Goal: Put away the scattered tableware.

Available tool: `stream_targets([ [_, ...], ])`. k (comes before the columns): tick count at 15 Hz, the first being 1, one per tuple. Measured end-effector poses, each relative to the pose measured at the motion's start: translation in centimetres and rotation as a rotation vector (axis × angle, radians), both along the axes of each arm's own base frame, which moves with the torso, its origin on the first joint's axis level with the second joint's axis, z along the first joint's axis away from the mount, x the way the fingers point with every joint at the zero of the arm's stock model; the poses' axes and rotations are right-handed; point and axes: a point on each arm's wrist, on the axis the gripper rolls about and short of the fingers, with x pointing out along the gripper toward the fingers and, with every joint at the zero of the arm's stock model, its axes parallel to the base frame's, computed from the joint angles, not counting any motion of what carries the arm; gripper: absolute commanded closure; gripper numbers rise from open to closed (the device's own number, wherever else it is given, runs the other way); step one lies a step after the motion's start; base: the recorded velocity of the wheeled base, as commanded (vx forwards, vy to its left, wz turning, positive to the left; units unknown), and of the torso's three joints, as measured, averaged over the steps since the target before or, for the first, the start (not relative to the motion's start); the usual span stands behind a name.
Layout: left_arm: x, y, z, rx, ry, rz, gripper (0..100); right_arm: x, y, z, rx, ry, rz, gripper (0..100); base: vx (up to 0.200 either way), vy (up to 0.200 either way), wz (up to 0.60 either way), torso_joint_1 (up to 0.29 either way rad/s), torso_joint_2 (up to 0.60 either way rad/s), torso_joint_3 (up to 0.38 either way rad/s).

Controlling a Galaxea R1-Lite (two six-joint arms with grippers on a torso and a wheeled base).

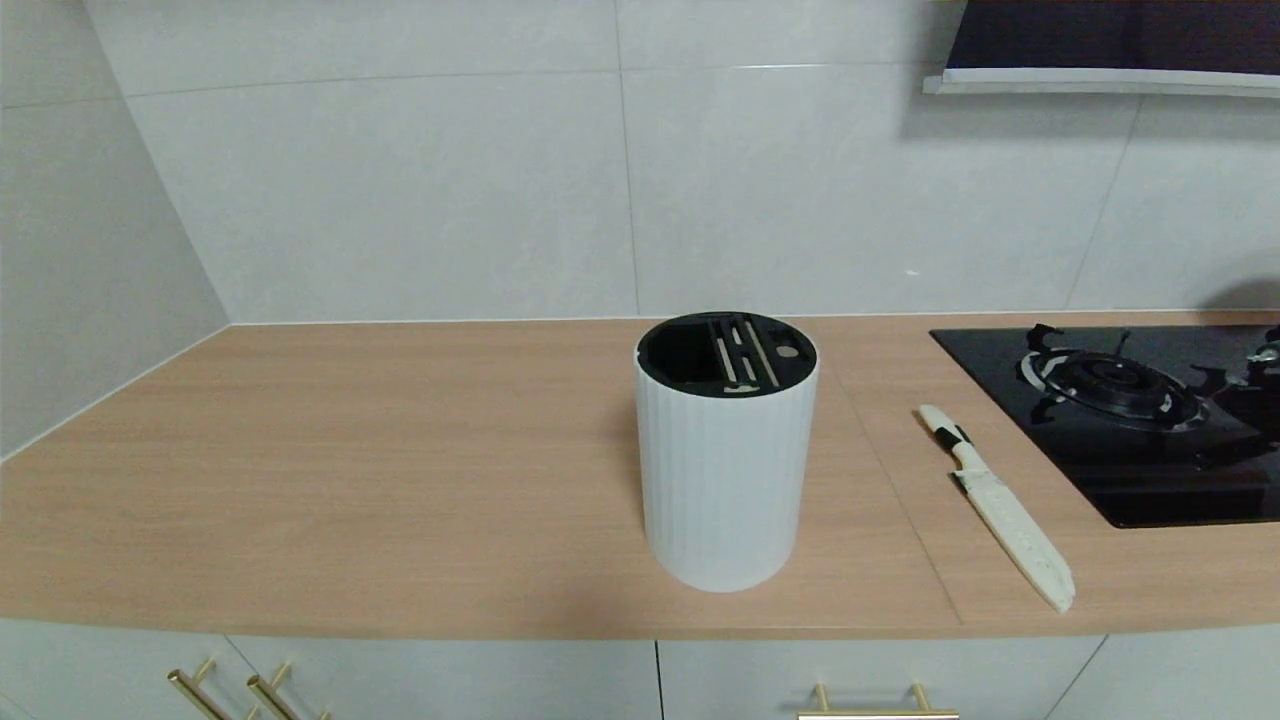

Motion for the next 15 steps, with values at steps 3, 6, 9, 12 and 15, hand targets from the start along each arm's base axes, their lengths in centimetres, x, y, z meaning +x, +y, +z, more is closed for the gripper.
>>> stream_targets([
  [3, 0.0, 0.0, 0.0, 0.0, 0.0, 0.0, 0, 0.0, 0.0, 0.0, 0.0, 0.0, 0.0, 0, 0.0, 0.0, 0.0, 0.242, -0.54, -0.299],
  [6, 0.0, 0.0, 0.0, 0.0, 0.0, 0.0, 0, 0.0, 0.0, 0.0, 0.0, 0.0, 0.0, 0, 0.0, 0.0, 0.0, 0.259, -0.56, -0.312],
  [9, 0.0, 0.0, -0.01, 0.0, 0.001, 0.0, 0, 0.0, 0.0, 0.0, 0.0, 0.0, 0.0, 0, 0.0, 0.0, 0.0, 0.271, -0.6, -0.317],
  [12, 0.0, 0.0, -0.01, 0.0, 0.001, 0.0, 0, 0.0, 0.0, 0.0, 0.0, 0.0, 0.0, 0, 0.0, 0.0, 0.0, 0.25, -0.53, -0.281],
  [15, 0.0, 0.0, 0.0, 0.0, 0.0, 0.0, 0, 0.0, 0.0, 0.0, -0.001, 0.0, 0.001, 0, 0.0, 0.0, 0.0, 0.131, -0.29, -0.147],
])
